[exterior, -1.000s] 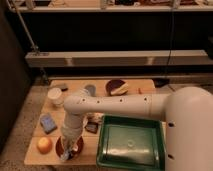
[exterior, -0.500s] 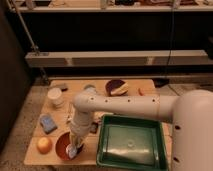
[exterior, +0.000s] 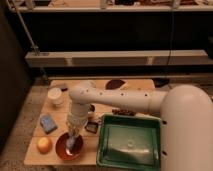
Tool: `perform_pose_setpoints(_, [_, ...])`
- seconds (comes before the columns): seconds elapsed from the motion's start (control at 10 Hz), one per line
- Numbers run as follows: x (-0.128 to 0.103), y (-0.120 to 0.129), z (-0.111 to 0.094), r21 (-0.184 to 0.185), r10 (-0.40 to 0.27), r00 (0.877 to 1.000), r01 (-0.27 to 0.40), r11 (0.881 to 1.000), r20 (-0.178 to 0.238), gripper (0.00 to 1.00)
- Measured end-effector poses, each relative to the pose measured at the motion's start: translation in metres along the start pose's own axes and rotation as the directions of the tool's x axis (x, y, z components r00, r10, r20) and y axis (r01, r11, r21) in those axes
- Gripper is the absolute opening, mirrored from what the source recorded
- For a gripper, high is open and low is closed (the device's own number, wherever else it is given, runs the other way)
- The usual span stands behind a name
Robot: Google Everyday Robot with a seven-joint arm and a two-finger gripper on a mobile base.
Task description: Wipe red bowl with towel
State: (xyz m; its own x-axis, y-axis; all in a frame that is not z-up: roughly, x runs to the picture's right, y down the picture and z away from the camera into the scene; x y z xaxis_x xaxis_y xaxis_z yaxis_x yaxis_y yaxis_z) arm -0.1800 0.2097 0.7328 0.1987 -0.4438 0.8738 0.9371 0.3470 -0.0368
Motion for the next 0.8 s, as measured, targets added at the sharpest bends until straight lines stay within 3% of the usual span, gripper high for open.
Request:
perform_pose_setpoints(0.4, [-0.018,-0.058,0.013,0.013,-0.132,0.991,0.132,0.991,0.034,0.00])
perform_pose_setpoints(0.8, [-0.081,-0.049,0.040,0.009,-0.235,0.965,0.235,0.972,0.121,0.00])
